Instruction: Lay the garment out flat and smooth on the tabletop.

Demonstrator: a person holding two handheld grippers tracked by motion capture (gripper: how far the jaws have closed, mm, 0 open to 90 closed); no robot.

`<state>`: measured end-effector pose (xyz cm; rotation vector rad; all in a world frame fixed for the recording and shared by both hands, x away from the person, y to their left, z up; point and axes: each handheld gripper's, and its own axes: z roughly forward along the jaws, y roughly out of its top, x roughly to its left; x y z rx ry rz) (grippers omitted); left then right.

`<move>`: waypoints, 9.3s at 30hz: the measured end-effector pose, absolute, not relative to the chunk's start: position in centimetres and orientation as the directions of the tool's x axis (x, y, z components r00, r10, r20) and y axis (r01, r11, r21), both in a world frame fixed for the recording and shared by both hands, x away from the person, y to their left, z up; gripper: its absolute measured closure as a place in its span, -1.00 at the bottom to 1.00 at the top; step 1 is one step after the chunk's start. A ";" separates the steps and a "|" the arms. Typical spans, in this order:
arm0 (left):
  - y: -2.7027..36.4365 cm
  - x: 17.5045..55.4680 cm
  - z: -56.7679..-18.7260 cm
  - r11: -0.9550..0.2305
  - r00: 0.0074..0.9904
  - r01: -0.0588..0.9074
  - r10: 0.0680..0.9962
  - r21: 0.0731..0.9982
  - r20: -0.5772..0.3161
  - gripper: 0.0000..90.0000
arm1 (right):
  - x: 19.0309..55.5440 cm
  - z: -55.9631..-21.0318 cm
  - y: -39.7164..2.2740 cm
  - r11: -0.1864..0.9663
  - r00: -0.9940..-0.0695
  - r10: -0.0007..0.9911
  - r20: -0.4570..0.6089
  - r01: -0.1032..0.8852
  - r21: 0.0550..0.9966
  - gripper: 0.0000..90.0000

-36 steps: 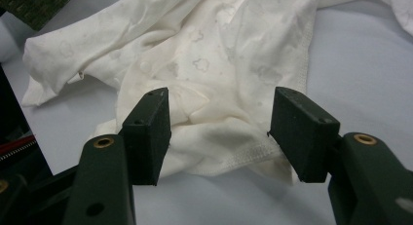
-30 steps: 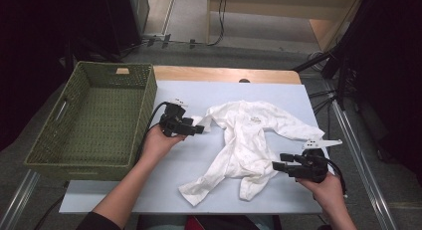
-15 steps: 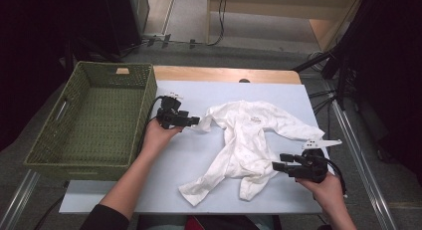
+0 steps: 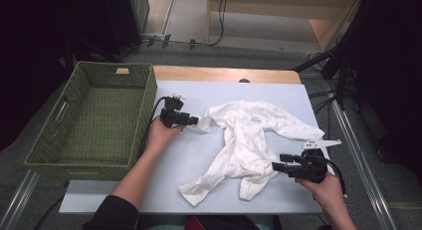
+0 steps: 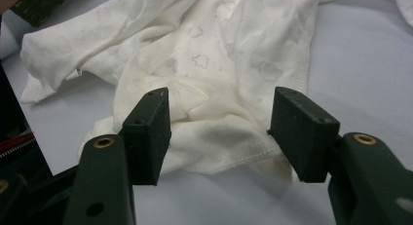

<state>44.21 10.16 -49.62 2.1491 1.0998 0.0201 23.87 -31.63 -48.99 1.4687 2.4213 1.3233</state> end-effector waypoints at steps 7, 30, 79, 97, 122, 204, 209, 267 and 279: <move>9.6 44.2 -49.8 -0.418 0.653 0.701 0.701 0.577 -0.286 0.88 | 23.9 -49.0 -31.6 0.205 -0.561 0.734 0.383 0.721 0.662 -0.15; 11.8 44.5 -40.0 -0.285 0.619 0.634 0.744 0.719 -0.251 0.86 | 23.9 -48.9 -31.5 0.201 -0.562 0.734 0.382 0.717 0.668 -0.14; 8.3 46.1 -44.9 -0.349 0.682 0.667 0.642 0.659 -0.351 -0.04 | 30.7 -47.8 -33.6 0.176 -0.556 0.759 0.338 0.675 0.716 -0.18; 7.7 47.5 -47.8 -0.406 0.708 0.633 0.647 0.659 -0.282 -0.02 | 33.8 -48.7 -35.6 0.176 -0.520 0.789 0.328 0.702 0.690 -0.18; 6.2 47.4 -50.3 -0.453 0.730 0.593 0.652 0.665 -0.206 0.10 | 39.3 -51.6 -39.6 0.116 -0.346 0.908 0.236 0.749 0.653 -0.15; 7.9 52.3 -46.2 -0.222 0.577 0.723 0.715 0.654 -0.395 0.08 | 44.0 -46.8 -43.6 0.011 -0.202 0.952 0.230 0.774 0.634 0.12; 7.8 51.7 -46.4 -0.240 0.592 0.717 0.705 0.654 -0.390 0.05 | 43.0 -47.4 -44.3 -0.014 -0.183 0.952 0.247 0.777 0.629 0.11; 7.6 49.4 -46.6 -0.294 0.640 0.688 0.677 0.664 -0.364 -0.02 | 41.9 -48.3 -46.7 -0.082 -0.024 0.985 0.169 0.801 0.592 0.96; 7.7 49.4 -46.5 -0.296 0.641 0.689 0.675 0.661 -0.365 -0.02 | 41.9 -48.1 -47.0 -0.125 -0.007 0.976 0.217 0.799 0.588 0.82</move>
